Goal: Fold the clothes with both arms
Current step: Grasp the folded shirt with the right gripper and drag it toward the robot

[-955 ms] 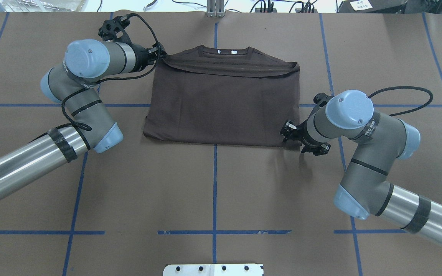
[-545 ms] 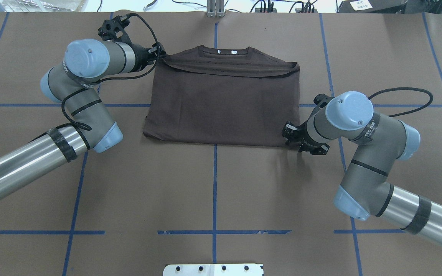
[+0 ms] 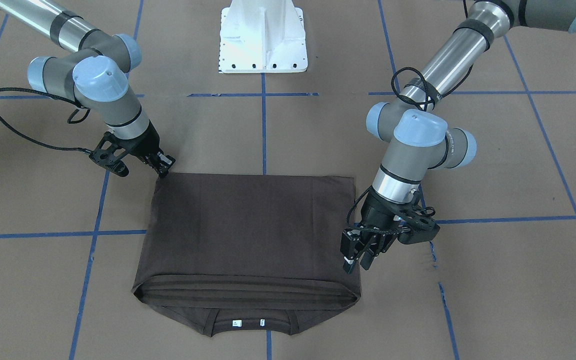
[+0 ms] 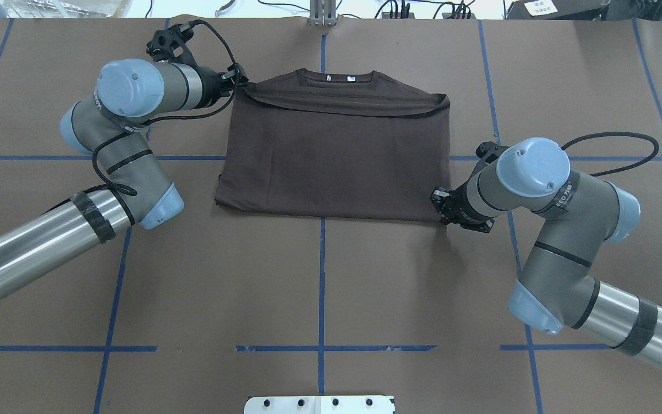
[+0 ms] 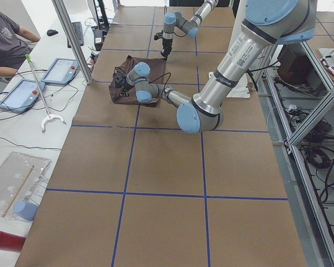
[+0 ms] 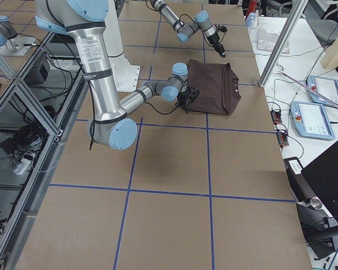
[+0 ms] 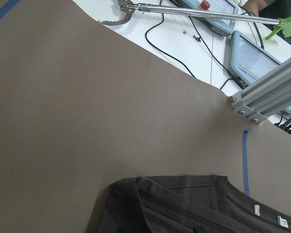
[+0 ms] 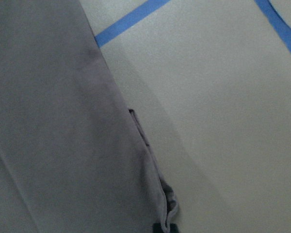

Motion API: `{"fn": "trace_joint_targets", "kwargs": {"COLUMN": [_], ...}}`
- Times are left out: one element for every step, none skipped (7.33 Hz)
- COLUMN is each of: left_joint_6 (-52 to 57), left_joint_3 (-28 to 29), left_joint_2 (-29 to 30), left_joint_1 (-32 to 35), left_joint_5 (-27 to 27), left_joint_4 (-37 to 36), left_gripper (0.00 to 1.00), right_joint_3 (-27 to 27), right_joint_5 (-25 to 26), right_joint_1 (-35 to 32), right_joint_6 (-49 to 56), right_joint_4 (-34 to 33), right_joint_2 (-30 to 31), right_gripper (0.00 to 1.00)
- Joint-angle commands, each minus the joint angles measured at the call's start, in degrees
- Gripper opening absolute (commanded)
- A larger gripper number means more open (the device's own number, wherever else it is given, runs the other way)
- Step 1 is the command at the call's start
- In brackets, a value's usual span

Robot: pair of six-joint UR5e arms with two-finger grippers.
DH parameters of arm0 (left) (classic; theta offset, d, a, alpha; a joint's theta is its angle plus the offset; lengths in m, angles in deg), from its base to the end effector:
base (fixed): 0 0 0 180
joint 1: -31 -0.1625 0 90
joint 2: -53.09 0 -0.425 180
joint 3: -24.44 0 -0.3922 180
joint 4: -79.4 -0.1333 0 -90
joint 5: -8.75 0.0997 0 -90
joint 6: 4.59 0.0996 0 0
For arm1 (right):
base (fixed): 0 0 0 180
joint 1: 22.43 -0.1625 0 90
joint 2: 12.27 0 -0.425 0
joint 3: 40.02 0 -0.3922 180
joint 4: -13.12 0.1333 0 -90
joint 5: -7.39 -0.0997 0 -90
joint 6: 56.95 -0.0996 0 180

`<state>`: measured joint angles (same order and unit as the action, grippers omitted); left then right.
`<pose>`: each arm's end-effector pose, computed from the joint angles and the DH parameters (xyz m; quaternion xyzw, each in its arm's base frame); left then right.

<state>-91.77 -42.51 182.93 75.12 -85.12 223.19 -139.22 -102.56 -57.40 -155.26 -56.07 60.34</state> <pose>0.4680 -0.6301 0.3146 0.2047 0.5406 -0.2694 0.7702 -0.4463 -0.4334 0.3825 -0.0631 -0.4218 0.2679 0.8639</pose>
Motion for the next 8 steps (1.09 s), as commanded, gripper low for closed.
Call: {"fn": "trace_joint_targets", "kwargs": {"left_joint_6": [0.0,-0.4,-2.6,-6.3,-8.2,-8.4,-11.0,-12.0], "left_joint_3": [0.1,-0.1,-0.5,-4.6,-10.0,-12.8,-14.2,-16.0], "left_joint_2": [0.0,0.1,0.3,0.0,-3.2,-4.9,-5.1,-6.7], "left_joint_1": [0.0,-0.1,-0.3,-1.0,-2.4,-2.7,-2.8,-2.8], "left_joint_5": [0.0,0.0,-0.1,-0.4,-1.2,-5.5,-6.4,-6.4], "left_joint_4": [0.0,0.0,0.2,0.0,-0.7,-1.0,-1.1,-1.1], "left_gripper": [0.54,0.54,0.54,0.54,0.54,0.54,0.54,0.55], "right_joint_3": [-5.1,-10.2,-16.5,-23.9,-30.5,-33.0,-33.1,-33.2], "right_joint_5": [-0.4,-2.5,-6.7,-11.2,-13.4,-13.5,-13.0,-13.0], "right_joint_1": [0.1,0.3,1.5,5.1,12.7,20.5,25.9,26.1], "right_joint_6": [-0.2,-0.9,-1.5,-1.8,-3.4,-3.6,-4.0,-4.0], "right_joint_4": [-0.1,-0.1,0.0,-0.1,-0.2,-0.2,-0.2,-0.2], "right_joint_2": [2.9,6.7,12.0,17.7,22.1,24.9,25.0,24.9], "right_gripper": [0.0,0.0,0.0,0.0,0.0,0.09,0.99,1.0]}}
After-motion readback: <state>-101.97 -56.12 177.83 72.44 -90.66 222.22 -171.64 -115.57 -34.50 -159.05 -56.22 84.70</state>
